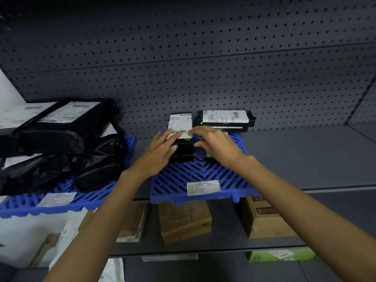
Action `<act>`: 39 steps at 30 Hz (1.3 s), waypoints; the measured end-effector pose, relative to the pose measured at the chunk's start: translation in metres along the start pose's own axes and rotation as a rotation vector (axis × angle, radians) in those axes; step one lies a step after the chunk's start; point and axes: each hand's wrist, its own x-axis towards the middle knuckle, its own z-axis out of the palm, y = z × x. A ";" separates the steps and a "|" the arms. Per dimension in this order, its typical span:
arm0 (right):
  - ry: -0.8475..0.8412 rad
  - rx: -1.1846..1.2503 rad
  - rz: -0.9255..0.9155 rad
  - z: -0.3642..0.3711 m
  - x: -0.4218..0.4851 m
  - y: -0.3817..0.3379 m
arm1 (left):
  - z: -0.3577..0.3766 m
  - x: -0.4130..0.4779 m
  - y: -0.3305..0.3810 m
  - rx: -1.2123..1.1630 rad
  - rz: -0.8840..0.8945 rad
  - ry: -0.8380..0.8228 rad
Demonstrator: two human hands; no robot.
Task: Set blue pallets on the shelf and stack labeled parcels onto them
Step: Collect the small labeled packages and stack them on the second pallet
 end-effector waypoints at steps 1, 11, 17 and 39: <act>0.021 0.003 0.004 -0.006 -0.002 0.006 | -0.001 0.000 0.005 0.015 -0.003 0.002; 0.187 0.041 0.203 -0.039 -0.013 0.120 | 0.016 0.045 0.092 0.272 0.140 0.145; 0.026 0.117 0.241 -0.041 -0.010 0.180 | 0.051 0.084 0.136 0.248 -0.041 0.098; -0.219 0.431 0.034 -0.033 0.042 0.232 | 0.100 0.119 0.192 -0.018 -0.447 0.371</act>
